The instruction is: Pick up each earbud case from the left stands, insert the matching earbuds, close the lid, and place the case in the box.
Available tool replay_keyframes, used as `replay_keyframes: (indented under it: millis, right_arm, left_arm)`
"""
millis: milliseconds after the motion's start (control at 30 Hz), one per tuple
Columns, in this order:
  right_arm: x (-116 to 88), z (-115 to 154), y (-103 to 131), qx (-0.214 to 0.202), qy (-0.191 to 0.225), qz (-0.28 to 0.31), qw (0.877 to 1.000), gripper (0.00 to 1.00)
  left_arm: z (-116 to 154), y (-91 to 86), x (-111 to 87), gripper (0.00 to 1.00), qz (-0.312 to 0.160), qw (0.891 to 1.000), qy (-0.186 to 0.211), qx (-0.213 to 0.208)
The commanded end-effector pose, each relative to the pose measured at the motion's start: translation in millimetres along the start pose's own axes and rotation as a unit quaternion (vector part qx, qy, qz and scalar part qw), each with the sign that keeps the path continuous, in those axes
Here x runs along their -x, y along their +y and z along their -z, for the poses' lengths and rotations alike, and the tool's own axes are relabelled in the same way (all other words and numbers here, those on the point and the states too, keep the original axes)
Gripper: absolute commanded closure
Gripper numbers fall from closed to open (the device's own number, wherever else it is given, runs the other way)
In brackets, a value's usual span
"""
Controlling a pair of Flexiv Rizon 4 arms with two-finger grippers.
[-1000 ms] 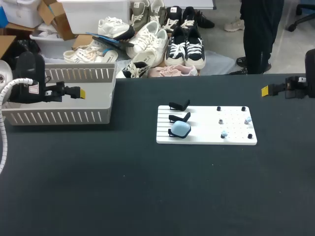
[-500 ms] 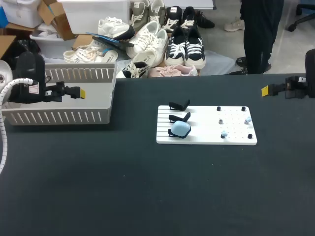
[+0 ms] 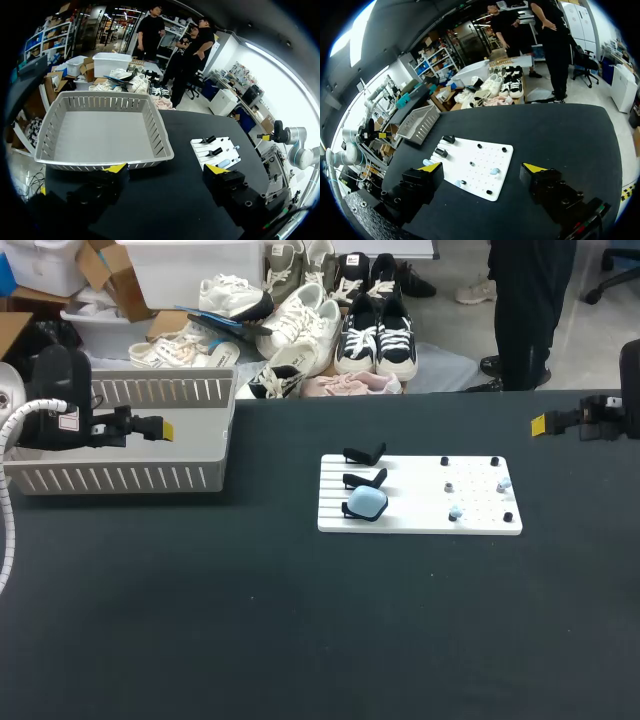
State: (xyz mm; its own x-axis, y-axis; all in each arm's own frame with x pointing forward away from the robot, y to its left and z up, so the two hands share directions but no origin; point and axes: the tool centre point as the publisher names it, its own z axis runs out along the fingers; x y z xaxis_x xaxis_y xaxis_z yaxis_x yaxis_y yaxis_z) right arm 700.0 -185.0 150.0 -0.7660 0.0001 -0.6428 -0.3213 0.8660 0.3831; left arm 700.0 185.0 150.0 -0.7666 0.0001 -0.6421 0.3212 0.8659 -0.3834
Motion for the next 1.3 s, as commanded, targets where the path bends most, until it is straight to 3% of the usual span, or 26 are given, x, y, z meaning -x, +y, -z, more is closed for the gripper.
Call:
replay_keyframes:
  millis: [33, 600, 833, 967, 1133, 1300]
  right_arm:
    - [0, 0, 0, 0.0, 0.0, 0.0, 1.0, 0.0]
    - [0, 0, 0, 0.0, 0.0, 0.0, 1.0, 0.0]
    - [0, 0, 0, 0.0, 0.0, 0.0, 1.0, 0.0]
    - [0, 0, 0, 0.0, 0.0, 0.0, 1.0, 0.0]
    - [0, 0, 0, 0.0, 0.0, 0.0, 1.0, 0.0]
    - [0, 0, 0, 0.0, 0.0, 0.0, 1.0, 0.0]
  left_arm:
    - [0, 0.0, 0.0, 0.0, 0.0, 1.0, 0.0, 0.0]
    - [0, 0.0, 0.0, 0.0, 0.0, 1.0, 0.0, 0.0]
    - [-7, -14.1, 2.5, 0.0, -0.102, 0.994, -0.012, -0.046]
    - [-13, -28.2, -0.2, 0.0, -0.181, 0.978, -0.012, -0.103]
    - [-17, -47.2, -4.1, 0.0, -0.287, 0.939, -0.026, -0.19]
    - [-23, -70.5, -5.8, 0.0, -0.351, 0.906, -0.016, -0.238]
